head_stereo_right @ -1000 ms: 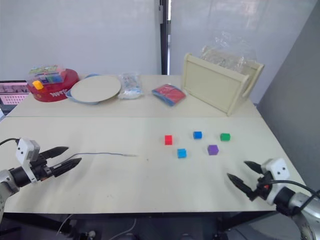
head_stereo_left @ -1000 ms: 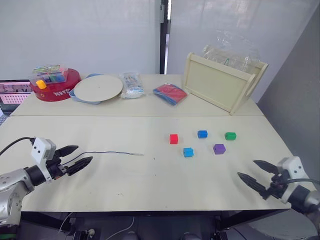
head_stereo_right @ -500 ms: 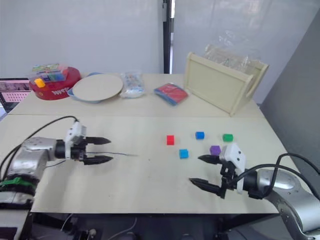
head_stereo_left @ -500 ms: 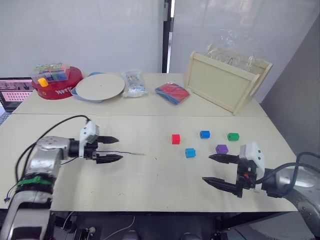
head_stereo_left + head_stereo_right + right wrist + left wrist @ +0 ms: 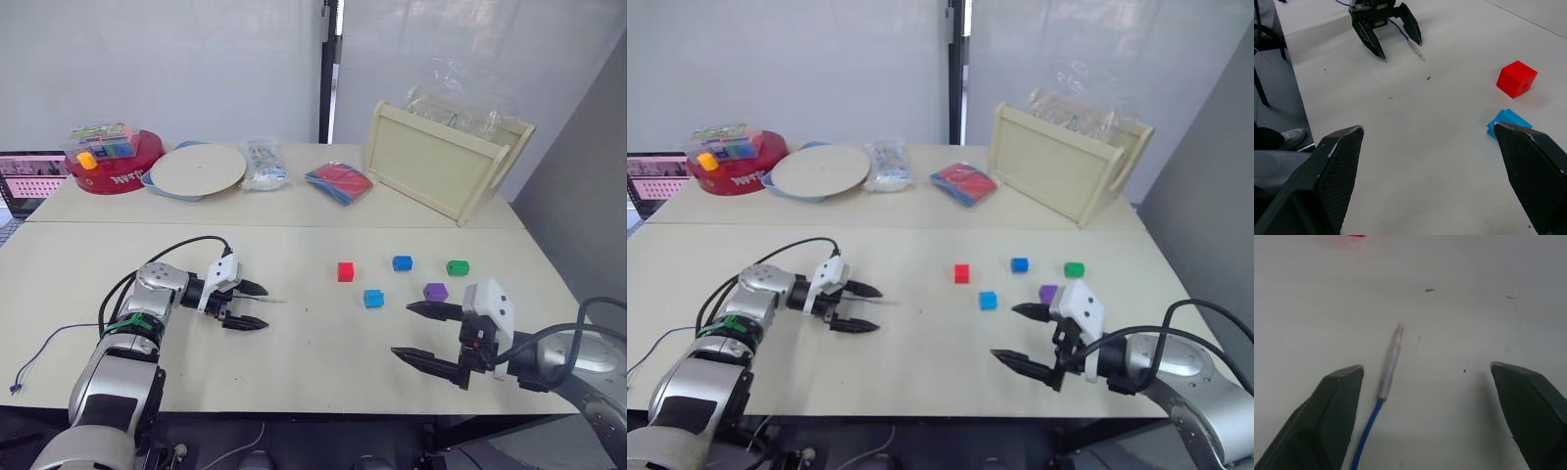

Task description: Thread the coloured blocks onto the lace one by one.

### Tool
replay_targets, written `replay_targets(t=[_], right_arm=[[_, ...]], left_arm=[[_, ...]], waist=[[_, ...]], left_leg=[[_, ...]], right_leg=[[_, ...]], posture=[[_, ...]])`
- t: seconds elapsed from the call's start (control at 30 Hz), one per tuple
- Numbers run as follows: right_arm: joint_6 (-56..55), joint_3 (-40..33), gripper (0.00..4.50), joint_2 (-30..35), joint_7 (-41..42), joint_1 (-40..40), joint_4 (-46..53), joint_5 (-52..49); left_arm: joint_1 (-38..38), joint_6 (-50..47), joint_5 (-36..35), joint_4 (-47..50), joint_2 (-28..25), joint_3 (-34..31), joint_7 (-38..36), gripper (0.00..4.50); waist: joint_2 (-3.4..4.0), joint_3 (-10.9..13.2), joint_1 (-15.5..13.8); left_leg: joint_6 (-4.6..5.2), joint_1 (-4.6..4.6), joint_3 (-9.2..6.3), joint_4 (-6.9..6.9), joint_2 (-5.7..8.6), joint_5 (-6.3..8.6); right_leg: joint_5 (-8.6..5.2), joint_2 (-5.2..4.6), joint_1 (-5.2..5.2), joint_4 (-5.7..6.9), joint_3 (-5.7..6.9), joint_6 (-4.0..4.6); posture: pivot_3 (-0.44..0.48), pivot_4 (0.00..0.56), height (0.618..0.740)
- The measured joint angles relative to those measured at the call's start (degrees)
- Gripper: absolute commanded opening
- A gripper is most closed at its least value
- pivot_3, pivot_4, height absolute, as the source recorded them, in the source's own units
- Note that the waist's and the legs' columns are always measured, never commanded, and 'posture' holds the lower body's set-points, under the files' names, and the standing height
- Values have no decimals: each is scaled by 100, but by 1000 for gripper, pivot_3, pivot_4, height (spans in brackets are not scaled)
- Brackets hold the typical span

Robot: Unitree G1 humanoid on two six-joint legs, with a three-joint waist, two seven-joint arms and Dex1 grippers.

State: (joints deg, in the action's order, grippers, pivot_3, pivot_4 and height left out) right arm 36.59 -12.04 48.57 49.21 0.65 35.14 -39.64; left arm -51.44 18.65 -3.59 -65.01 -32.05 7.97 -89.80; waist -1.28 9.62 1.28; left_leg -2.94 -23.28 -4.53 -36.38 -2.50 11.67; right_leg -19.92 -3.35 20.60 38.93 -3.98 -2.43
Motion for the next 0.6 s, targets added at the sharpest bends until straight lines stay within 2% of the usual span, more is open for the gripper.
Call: replay_targets(t=[0.3, 0.6], right_arm=[[63, -85, 4500, 0, -219, -1, 153, -162], [63, -111, 4500, -16, -433, 41, 209, -176]], left_arm=[[-180, 73, 198, -335, 2, -9, 227, 74], [-214, 134, 205, -457, 167, -47, 516, 29]], waist=[[1, -1, 20], [6, -4, -48]], left_leg=[[2, 10, 0, 0, 0, 1], [1, 22, -2, -14, 2, 1]], right_leg=[[-1, 0, -12, 0, 0, -2], [-2, -2, -33, 2, 2, -4]], posture=[[0, 150, 740], [0, 150, 740]])
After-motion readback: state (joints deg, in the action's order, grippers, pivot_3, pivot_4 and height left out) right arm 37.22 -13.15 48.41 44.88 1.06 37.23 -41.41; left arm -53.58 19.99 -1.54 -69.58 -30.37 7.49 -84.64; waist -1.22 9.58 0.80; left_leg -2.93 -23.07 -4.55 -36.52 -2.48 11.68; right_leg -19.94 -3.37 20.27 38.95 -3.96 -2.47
